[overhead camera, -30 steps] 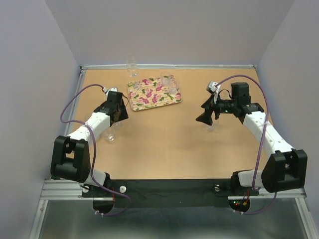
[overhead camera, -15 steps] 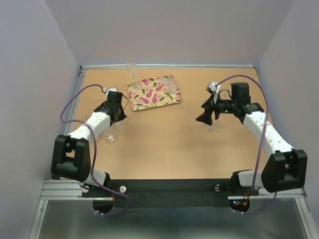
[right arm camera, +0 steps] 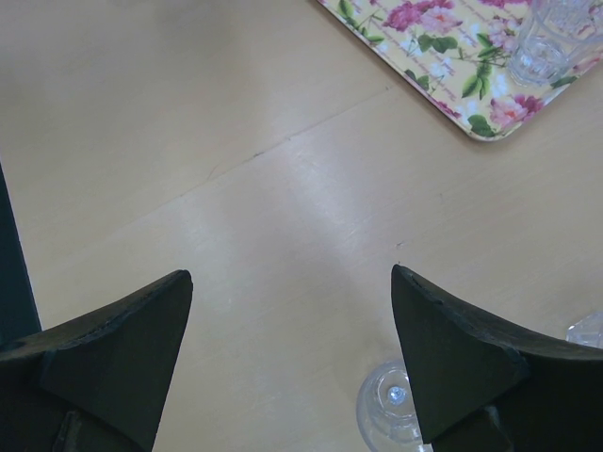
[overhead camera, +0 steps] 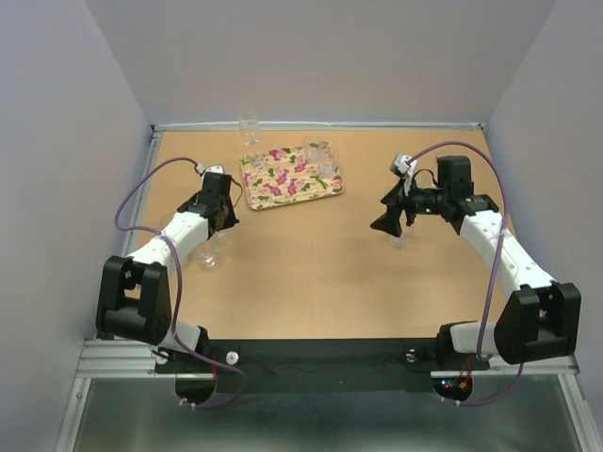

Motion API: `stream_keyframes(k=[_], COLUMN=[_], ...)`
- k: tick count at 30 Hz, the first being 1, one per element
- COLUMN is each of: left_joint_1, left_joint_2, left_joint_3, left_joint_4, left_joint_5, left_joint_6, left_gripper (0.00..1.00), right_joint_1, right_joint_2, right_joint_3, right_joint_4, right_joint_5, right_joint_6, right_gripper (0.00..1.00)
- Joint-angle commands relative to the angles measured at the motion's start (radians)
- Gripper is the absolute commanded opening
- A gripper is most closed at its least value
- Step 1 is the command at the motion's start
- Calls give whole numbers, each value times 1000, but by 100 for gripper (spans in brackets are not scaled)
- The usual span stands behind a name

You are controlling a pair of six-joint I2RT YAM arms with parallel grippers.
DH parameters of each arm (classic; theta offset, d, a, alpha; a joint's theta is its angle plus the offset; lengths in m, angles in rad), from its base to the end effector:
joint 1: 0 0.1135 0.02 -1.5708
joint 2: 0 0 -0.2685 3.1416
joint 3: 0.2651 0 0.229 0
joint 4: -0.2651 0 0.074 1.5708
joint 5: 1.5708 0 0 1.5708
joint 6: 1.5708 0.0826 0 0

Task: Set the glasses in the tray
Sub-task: Grab a glass with a robot arm

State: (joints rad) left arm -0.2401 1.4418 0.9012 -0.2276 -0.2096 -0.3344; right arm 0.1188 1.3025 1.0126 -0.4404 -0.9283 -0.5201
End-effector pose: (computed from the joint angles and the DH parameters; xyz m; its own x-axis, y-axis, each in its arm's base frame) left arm 0.3121 -0.0587 0.2099 -0.6662 -0.1674 -0.7268 -0.1391 0.9853 -0.0995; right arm 0.2600 0.0976 0.2843 -0.2452 -0.3292 -0.9119 -0.9047 0.4157 0.0932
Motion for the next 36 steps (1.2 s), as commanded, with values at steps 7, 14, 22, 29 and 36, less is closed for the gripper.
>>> stream_keyframes(k=[7, 14, 22, 29, 36], left_joint_1=[1, -2, -42, -91, -103], left_joint_2=[-104, -147, -133, -127, -100], left_joint_3=[33, 42, 84, 117, 152], left_joint_4=[40, 77, 83, 91, 149], left_joint_5=[35, 85, 116, 91, 98], left_joint_6=[90, 135, 207, 273, 291], left_gripper=[0, 0, 0, 0, 0], right_joint_1=[-5, -7, -7, -7, -7], right_joint_2=[-16, -16, -20, -19, -20], right_joint_3=[-16, -17, -17, -19, -17], right_joint_4=[40, 39, 39, 39, 39], right_joint_5=[2, 0, 0, 0, 0], right_joint_6=[-9, -9, -11, -11, -11], right_gripper=[91, 91, 91, 91, 91])
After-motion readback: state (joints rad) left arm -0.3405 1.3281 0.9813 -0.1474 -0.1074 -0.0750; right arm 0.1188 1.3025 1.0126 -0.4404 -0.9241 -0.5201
